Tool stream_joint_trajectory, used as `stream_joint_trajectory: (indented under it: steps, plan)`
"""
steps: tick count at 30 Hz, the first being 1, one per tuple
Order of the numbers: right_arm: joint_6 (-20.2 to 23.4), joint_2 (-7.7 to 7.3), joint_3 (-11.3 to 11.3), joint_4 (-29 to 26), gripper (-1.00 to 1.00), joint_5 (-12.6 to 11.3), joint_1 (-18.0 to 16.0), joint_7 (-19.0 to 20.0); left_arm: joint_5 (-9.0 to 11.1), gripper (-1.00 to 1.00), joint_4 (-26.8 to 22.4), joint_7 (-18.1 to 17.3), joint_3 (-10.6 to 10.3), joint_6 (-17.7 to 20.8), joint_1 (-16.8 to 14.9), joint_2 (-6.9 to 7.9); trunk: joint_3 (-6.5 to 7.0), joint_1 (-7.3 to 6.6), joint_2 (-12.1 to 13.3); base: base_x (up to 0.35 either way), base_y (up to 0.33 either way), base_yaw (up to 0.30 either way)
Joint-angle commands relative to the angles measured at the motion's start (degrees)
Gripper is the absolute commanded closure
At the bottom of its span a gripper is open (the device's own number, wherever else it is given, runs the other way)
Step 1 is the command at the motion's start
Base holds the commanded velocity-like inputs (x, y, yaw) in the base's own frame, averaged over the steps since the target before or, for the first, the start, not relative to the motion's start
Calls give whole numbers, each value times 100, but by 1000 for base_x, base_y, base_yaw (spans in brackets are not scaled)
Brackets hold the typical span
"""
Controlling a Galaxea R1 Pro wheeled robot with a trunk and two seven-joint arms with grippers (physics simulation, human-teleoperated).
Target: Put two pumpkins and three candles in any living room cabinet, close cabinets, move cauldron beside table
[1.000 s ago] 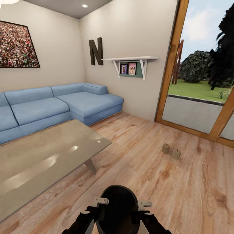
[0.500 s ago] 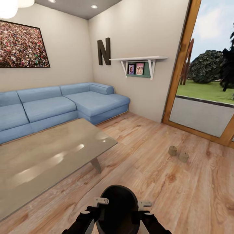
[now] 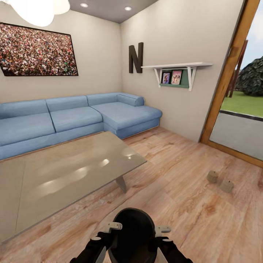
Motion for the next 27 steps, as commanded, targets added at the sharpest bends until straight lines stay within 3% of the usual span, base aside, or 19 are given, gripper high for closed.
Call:
stream_joint_trajectory:
  steps: [1,6,22,27]
  plan:
    - [13,5,68,3,100,-234,-1,-54,-52,100,-14,64,-49,-55,-3,0,-5,-2,-3,0,0,289]
    - [13,5,68,3,100,-237,-1,-52,-52,100,-14,65,-49,-56,-3,0,-5,-2,-3,0,0,179]
    - [13,5,68,3,100,-229,-1,-54,-51,100,-14,64,-49,-58,-3,0,-5,-2,-3,0,0,5]
    - [13,5,68,3,100,-229,-1,-54,-52,100,-14,63,-49,-57,-3,0,-5,-2,-3,0,0,198]
